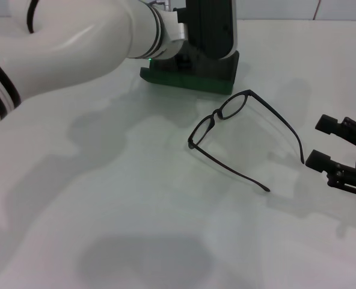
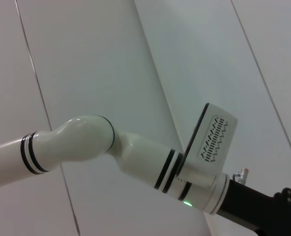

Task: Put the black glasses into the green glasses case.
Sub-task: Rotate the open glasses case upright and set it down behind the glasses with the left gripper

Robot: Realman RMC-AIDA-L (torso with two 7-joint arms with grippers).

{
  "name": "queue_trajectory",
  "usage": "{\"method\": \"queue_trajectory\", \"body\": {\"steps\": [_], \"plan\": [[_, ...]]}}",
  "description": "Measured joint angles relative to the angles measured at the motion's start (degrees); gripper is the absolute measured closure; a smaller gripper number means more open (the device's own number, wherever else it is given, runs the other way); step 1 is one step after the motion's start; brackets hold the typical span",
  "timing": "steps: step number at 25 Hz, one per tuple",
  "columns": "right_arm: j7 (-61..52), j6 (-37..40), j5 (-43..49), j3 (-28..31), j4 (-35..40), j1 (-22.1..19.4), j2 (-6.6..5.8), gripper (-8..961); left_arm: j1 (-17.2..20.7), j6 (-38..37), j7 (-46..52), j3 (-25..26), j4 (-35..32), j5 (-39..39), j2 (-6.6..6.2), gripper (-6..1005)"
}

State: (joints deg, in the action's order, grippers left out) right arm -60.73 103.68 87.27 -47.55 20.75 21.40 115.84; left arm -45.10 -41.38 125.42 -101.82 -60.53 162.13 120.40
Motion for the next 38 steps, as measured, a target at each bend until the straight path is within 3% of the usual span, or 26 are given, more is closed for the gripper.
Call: {"method": "queue_trajectory", "body": {"steps": [8,19,38], "plan": [[0.16,0.03,0.01,0.0,-0.76,-0.39,-0.07,115,1.03,0.08,0.4,0.31,0.48,0.25,-0.34,858],[0.31,-0.05,0.01,-0.05,-1.44,-0.23,0.0,115,-1.6,3.61,0.7,0.54,10.71,0.33,-0.25,859],[0.93,-0.12,0.01,-0.62,-1.5,-0.46,0.0,114,-0.76,-7.5,3.64,-4.19,7.56,-0.2,0.03,861]]}}
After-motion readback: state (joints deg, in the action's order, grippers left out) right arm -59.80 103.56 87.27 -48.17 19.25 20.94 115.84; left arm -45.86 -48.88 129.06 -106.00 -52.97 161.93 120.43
